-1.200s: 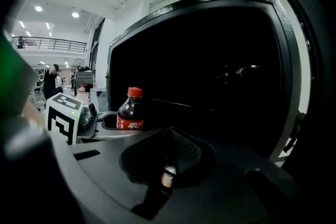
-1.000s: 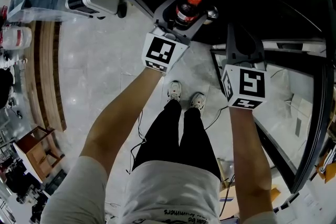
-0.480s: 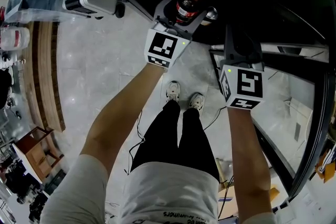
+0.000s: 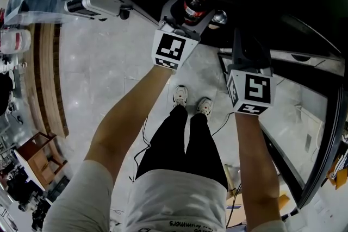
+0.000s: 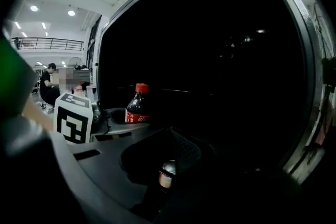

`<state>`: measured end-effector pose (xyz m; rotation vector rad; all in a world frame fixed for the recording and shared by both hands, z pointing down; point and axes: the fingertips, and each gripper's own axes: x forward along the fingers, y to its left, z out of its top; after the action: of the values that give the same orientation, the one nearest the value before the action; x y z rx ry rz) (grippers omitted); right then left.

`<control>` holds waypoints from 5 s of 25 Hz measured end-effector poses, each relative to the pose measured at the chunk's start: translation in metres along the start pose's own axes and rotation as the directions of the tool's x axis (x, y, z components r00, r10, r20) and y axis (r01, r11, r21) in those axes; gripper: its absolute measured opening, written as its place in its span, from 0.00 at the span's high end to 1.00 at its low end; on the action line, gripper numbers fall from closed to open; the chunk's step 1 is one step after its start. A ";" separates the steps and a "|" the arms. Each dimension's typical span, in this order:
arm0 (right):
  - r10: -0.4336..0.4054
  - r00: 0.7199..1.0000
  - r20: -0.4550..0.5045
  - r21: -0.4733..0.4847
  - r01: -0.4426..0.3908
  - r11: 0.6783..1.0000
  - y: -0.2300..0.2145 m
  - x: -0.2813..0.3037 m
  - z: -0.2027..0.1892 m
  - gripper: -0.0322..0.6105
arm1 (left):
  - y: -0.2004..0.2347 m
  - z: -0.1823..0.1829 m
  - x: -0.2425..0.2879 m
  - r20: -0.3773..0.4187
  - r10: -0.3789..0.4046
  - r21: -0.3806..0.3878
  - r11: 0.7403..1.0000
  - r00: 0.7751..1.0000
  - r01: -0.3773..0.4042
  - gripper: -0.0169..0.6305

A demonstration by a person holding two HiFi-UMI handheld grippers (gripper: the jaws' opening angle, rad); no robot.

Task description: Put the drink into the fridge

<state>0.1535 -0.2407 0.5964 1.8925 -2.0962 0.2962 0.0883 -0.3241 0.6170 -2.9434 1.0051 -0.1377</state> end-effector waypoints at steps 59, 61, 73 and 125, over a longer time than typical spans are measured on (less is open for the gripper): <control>-0.011 1.000 -0.017 0.026 0.011 1.000 -0.006 0.007 -0.015 0.94 | 0.005 -0.064 0.028 -0.112 -0.003 -0.020 1.000 0.994 0.001 0.48; -0.010 1.000 -0.018 0.034 0.011 0.999 -0.006 0.006 -0.014 0.94 | 0.005 -0.061 0.026 -0.110 -0.006 -0.027 1.000 0.994 0.003 0.48; -0.013 1.000 0.005 0.042 0.013 0.999 -0.008 -0.007 0.006 0.94 | 0.001 -0.030 0.006 -0.111 0.053 -0.049 0.997 0.992 -0.059 0.47; 0.146 0.980 0.133 -0.003 -0.146 0.989 0.042 -0.174 0.152 0.94 | -0.095 0.257 -0.188 0.035 -0.095 -0.093 0.991 0.995 0.098 0.84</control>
<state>0.1141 -0.1268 0.3945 1.8108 -2.3298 0.2156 0.0222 -0.1347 0.3527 -3.0711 0.8899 -0.0490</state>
